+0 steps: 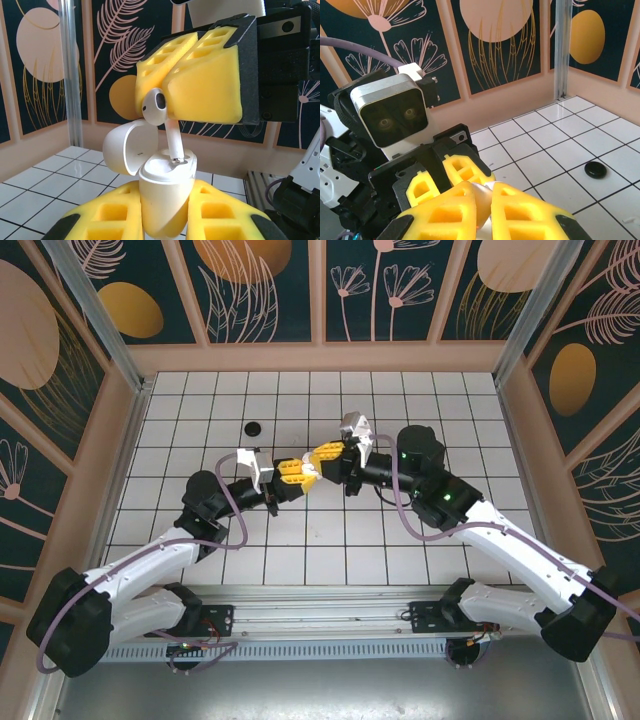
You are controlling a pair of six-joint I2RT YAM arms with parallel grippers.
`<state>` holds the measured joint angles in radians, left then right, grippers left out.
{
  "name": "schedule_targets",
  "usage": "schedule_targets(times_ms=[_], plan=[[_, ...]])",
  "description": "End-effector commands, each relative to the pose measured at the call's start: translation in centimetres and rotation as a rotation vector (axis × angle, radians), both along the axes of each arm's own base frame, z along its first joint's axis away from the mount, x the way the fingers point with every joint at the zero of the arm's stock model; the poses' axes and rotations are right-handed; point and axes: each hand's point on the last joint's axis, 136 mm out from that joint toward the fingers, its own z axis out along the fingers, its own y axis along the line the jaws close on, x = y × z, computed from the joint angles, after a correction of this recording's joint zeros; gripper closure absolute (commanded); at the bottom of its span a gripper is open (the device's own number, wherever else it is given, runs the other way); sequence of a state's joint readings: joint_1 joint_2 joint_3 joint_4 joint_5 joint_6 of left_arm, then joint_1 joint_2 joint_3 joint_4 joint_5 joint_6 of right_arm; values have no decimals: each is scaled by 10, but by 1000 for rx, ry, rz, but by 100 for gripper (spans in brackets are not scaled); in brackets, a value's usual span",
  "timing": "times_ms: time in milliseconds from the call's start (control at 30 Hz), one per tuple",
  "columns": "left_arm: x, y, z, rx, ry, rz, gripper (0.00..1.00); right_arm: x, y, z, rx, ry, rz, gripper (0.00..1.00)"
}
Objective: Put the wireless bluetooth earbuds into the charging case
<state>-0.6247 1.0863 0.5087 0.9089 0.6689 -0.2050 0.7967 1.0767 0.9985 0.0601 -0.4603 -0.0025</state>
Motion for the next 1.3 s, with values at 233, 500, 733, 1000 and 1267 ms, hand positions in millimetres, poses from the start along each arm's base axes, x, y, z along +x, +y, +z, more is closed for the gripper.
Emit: schedule_targets(times_ms=[233,500,733,1000,1267], plan=[[-11,8,28,-56,-132,10,100,-6,17,-19,-118,1,45,89],[-12,9,30,-59,-151,15,100,-6,19,-22,-129,24,52,90],[-13,9,26,-46,-175,23,100,6,8,-16,-141,-31,-46,92],[-10,12,24,-27,-219,63,100,-2,8,-10,-139,-22,-26,92],[-8,12,21,-15,-234,77,100,-8,9,-4,-125,-9,-30,92]])
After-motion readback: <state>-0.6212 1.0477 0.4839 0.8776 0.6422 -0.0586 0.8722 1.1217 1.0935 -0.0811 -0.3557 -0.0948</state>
